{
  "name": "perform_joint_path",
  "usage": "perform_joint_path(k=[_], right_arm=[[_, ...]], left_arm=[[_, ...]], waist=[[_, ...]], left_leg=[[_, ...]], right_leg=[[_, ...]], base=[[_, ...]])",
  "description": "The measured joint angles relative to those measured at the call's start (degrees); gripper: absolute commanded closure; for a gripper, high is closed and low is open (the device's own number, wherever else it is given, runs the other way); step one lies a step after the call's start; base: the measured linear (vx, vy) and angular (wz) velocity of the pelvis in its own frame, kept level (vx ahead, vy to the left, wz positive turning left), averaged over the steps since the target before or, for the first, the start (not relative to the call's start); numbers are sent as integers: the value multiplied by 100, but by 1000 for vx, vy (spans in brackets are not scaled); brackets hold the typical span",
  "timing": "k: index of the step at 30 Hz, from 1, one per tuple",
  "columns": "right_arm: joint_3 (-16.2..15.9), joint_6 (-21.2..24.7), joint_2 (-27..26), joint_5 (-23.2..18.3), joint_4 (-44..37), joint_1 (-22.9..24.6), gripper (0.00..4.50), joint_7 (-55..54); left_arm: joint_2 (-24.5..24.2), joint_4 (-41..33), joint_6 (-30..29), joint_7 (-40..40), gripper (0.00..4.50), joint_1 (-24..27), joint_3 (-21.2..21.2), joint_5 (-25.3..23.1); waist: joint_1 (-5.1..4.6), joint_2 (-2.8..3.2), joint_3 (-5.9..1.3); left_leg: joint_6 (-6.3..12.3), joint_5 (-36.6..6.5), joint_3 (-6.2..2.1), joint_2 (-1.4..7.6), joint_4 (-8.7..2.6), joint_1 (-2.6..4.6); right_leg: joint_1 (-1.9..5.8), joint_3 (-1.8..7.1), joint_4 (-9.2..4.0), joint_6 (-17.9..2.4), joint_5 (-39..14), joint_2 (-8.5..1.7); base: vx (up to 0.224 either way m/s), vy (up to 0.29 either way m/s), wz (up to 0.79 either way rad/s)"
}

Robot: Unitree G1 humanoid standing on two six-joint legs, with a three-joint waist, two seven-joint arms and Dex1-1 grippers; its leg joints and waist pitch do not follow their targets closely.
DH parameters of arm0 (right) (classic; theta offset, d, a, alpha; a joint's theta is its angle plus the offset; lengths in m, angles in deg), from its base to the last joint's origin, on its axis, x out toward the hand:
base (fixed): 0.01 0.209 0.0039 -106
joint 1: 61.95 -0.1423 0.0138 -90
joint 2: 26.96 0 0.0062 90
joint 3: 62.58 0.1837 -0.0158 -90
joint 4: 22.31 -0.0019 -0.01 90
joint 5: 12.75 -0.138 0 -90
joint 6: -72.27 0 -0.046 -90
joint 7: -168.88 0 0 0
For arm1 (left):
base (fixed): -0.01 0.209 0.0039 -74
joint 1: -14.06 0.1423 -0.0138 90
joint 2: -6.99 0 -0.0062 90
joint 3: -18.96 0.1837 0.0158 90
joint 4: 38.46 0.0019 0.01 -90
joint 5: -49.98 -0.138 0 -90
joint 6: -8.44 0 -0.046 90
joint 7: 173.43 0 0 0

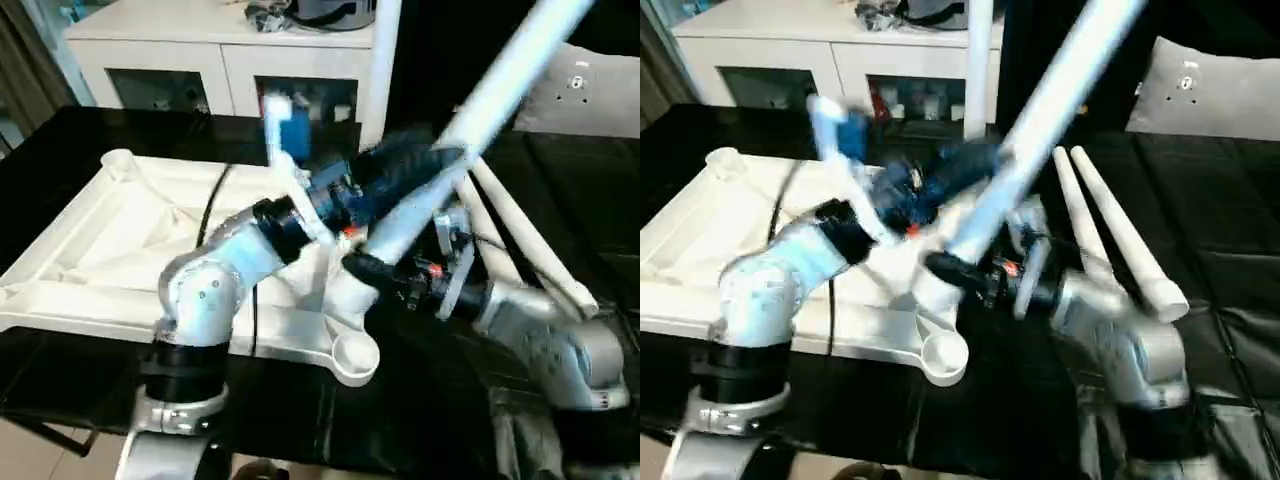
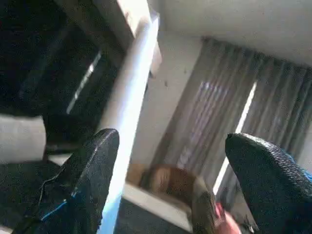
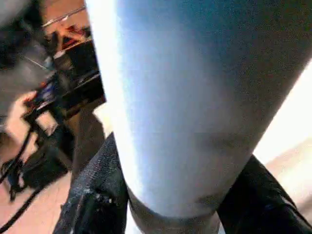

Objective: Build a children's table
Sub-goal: Pick table leg

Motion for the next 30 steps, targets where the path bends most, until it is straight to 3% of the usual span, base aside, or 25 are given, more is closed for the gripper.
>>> perform_joint_path(k=[2,7,10,14,18,20,22,30], right_arm=[[65,-15,-86,4,-191,170,259,-190],[305,-77,-219,313,-689,490,259,-1131],[309,-65,-233,460,-798,676,259,-1392],[257,-147,-311,656,-1010,845,259,-1572],[105,-455,-178,1167,-979,891,259,-1815],[-15,-566,-109,1364,-955,896,259,-1860],[-149,-716,-43,1529,-953,910,259,-1851],[-188,-895,-49,1569,-956,1014,259,-1657]], left_arm=[[-127,-55,12,63,56,96,-51,-72],[-1128,-272,216,244,56,745,239,-1305],[-1712,-362,319,179,56,1047,429,-1752],[-2668,-510,640,-487,56,1408,846,-2191],[-3668,-348,1338,-1444,56,1735,1560,-3066],[-3854,-237,1567,-1728,56,1790,1780,-3304],[-4019,-141,1814,-2008,84,1828,2018,-3520],[-4279,658,2715,-2691,137,1742,2699,-4187]], waist=[[-16,2,-1],[-76,11,-5],[-93,14,-3],[-119,17,-5],[-140,19,-4],[-137,23,-2],[-143,26,-1],[-147,24,-2]], left_leg=[[0,0,0,2,-2,1],[-11,5,-1,3,-8,8],[-16,7,-1,3,-12,8],[-20,9,-1,2,-25,13],[-41,22,1,-6,-60,38],[-45,24,2,-6,-71,48],[-55,30,3,-6,-87,59],[-69,39,14,-3,-118,79]], right_leg=[[0,0,0,1,0,2],[0,1,-4,39,-6,4],[0,2,-7,49,-7,4],[0,5,-8,50,-6,4],[2,14,-10,62,-12,4],[4,15,-10,62,-12,4],[5,15,-10,60,-11,5],[7,19,-10,45,-4,9]], base=[[0,0,0],[0,0,0],[0,0,0],[0,0,0],[0,0,0],[0,0,0],[0,0,0],[0,0,0]])
